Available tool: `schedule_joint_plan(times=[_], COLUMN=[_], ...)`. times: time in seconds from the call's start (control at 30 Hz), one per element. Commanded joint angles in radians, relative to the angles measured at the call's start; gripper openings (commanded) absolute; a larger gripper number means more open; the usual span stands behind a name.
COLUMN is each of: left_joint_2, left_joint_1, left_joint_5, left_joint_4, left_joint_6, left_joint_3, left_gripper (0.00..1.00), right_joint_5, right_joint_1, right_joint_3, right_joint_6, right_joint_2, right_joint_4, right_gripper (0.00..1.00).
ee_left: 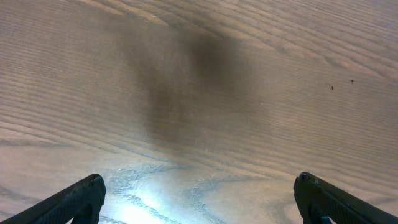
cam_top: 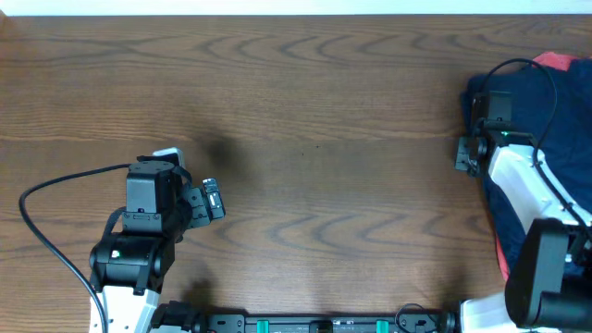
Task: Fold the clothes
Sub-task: 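Reach the right gripper to the navy garment on the clothing pile and grasp it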
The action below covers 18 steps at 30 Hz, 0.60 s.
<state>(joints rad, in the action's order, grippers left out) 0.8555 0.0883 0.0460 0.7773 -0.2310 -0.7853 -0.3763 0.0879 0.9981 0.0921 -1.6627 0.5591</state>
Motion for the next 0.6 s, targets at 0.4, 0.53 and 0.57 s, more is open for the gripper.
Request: schedule_joint_plan(times=[0.4, 0.53, 0.57], left_joint_2=[0.0, 0.0, 0.0], left_joint_1=[-0.004, -0.004, -0.004], left_joint_5=[-0.001, -0.001, -0.001], left_joint_4=[-0.028, -0.038, -0.039], left_joint_6=[0.012, 0.012, 0.012], left_joint_3=[-0.021, -0.021, -0.021], left_gripper=[0.98, 0.98, 0.98], right_joint_5=[0.341, 0.674, 0.785], right_joint_1=[0.012, -0.017, -0.033], right_joint_3=[0.039, 0.056, 0.056], right_joint_6=[-0.056, -0.07, -0.067], right_joint_2=[0.165, 0.257, 0.277], right_joint_4=[-0.018, -0.03, -0.044], right_gripper=[0.01, 0.01, 0.01])
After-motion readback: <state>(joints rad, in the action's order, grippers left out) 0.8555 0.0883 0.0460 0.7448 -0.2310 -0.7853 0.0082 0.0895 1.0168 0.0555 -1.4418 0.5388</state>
